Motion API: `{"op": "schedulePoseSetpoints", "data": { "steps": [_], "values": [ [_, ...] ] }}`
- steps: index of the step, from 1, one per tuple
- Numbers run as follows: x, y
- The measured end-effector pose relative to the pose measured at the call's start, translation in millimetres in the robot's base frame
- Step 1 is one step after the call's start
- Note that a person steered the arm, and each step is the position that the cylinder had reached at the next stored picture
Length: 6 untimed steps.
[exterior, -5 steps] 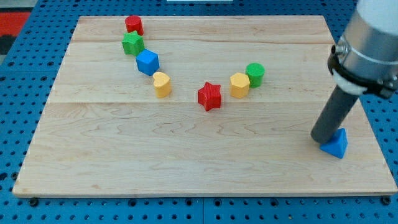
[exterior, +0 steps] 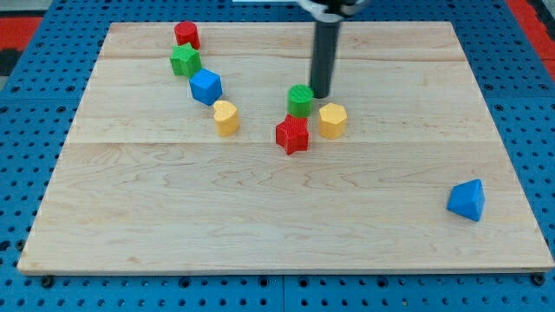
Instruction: Push the yellow hexagon in between the green circle and blue triangle
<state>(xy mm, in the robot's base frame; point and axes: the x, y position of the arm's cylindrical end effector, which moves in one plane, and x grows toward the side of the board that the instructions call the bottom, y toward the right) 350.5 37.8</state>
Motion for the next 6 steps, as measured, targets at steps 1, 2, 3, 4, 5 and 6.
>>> {"op": "schedulePoseSetpoints", "data": {
  "steps": [1,2,3,4,5,6],
  "values": [
    [-20,-51],
    [17,-65],
    [17,15],
    [52,29],
    [109,51],
    [116,88]
  ]
}}
